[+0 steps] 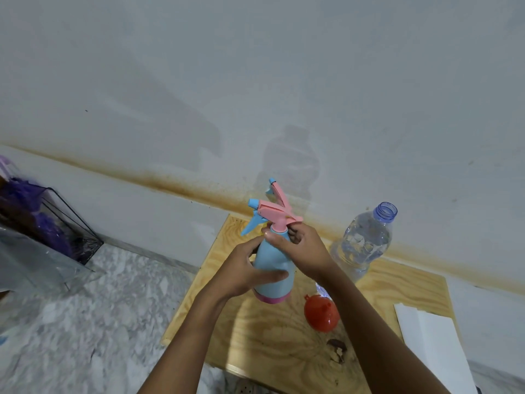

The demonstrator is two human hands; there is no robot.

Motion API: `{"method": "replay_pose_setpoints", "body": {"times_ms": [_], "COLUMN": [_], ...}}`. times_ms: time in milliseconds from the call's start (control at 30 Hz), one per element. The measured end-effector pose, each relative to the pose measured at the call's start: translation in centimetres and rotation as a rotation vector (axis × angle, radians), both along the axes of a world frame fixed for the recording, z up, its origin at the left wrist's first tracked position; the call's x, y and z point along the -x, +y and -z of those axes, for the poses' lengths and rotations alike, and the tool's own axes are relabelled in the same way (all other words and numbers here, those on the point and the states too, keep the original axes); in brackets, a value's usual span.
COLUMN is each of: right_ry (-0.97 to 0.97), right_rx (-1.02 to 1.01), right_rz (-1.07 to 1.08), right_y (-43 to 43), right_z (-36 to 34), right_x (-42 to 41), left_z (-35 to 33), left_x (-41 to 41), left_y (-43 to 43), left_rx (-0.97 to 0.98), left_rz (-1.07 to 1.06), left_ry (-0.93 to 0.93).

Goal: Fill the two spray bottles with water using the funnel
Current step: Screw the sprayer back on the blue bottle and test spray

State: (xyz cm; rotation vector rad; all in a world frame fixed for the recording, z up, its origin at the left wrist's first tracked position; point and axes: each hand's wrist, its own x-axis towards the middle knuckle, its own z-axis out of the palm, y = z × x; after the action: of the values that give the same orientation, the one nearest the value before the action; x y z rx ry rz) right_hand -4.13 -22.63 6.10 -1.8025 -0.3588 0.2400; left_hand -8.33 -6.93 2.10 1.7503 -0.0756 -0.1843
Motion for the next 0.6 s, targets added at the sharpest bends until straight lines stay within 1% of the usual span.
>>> {"method": "replay_pose_setpoints", "body": {"times_ms": [100, 167, 300, 367, 400, 467, 600], "right_ry": [0.135, 0.163, 0.177, 0.172, 0.182, 0.213, 0.277], "right_rx": [-0.008, 0.002, -0.050, -0.009, 0.030, 0.098, 0.173], "right_rz": [-0.180, -0.264, -0.212, -0.180, -0.165, -0.142, -0.092], "right_y": [-0.6, -0.3, 0.4, 0.2, 0.1, -0.1, 0.2], "right_z": [-0.8, -1.0, -0.2, 0.7, 1.1, 2.4, 5.3], "right_x": [-0.4, -0.6, -1.2, -1.4, -1.6, -2.1, -3.1], "left_z": [0.2, 0.5, 1.6, 2.9, 3.6, 5.0, 9.1], "left_x": [0.0, 0.1, 0.1, 0.1, 0.2, 0.2, -1.0], "left_y": [0.3, 0.1, 0.3, 1.4, 2.0, 3.0, 4.2], "left_rx": [-0.044, -0.041, 0.017, 0.013, 0.011, -0.029, -0.236], "left_rz": [0.140, 0.202, 0.217, 0.212, 0.179, 0.048, -0.298], "left_ry": [0.091, 0.151, 0.226, 0.254, 0.281, 0.326, 0.337]}}
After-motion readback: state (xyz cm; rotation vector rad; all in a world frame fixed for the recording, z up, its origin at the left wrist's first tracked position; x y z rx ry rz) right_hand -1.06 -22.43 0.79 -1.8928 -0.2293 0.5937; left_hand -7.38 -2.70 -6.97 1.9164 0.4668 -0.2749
